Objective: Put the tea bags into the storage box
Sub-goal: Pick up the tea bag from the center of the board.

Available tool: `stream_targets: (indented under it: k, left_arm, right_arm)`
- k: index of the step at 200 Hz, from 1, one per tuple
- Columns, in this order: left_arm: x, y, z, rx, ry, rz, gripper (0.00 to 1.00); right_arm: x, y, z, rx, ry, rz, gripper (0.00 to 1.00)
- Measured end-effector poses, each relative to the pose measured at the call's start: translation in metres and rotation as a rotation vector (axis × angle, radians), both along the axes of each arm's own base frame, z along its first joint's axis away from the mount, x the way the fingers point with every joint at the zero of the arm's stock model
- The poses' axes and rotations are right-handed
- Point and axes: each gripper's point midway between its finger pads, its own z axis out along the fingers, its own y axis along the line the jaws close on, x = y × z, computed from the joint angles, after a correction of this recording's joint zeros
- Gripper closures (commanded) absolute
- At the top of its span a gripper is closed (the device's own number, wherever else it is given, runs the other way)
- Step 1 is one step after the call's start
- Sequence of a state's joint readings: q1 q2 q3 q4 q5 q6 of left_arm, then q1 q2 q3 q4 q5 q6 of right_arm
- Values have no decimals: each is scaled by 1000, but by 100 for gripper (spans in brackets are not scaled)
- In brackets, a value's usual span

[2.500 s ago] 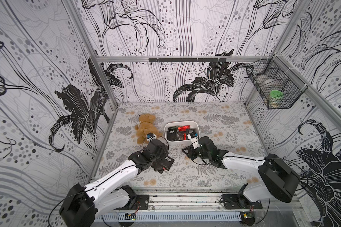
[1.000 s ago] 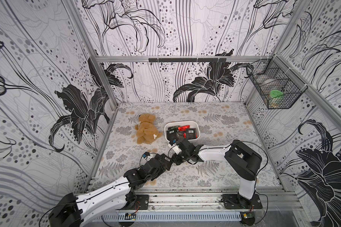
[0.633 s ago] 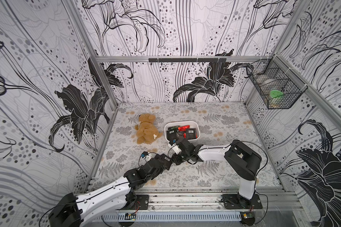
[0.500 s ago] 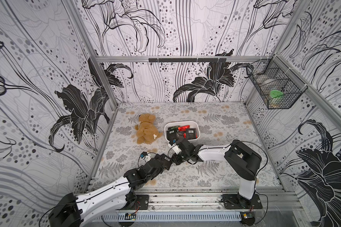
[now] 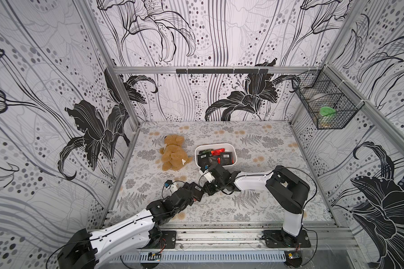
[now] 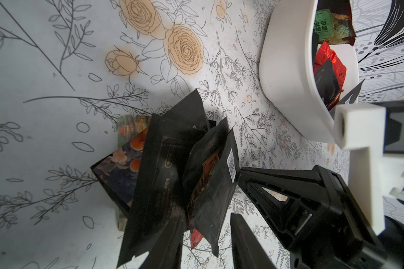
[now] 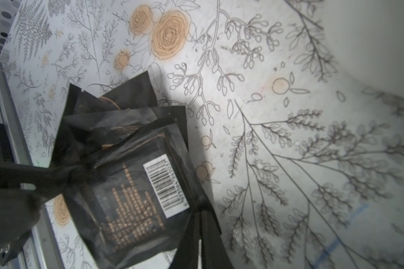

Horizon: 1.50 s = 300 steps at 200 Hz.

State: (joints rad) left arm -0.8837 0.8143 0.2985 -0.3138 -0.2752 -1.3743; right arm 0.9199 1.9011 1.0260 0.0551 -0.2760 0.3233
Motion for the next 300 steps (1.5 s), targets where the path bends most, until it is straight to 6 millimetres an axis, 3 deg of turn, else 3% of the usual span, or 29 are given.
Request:
stream_targets:
  k: [36,89,195,261,300]
  left_arm:
    - [5,-3,9,-12,-23,7,62]
    - [7,0,3,19,-13,22,62]
    - [24,-15,5,-19,-46,22,63]
    - [29,-24,-8,8,-27,-14,68]
    - [31,-30,-17,30,-4,-37,80]
  right_arm:
    - [0,0,0,-2,1,0,91]
    - [1,0,0,-3,-1,-2,91]
    - [1,0,-1,-5,-3,-4,91]
    - [1,0,0,-5,-3,-4,91]
    - [1,0,0,-5,-4,-5,91]
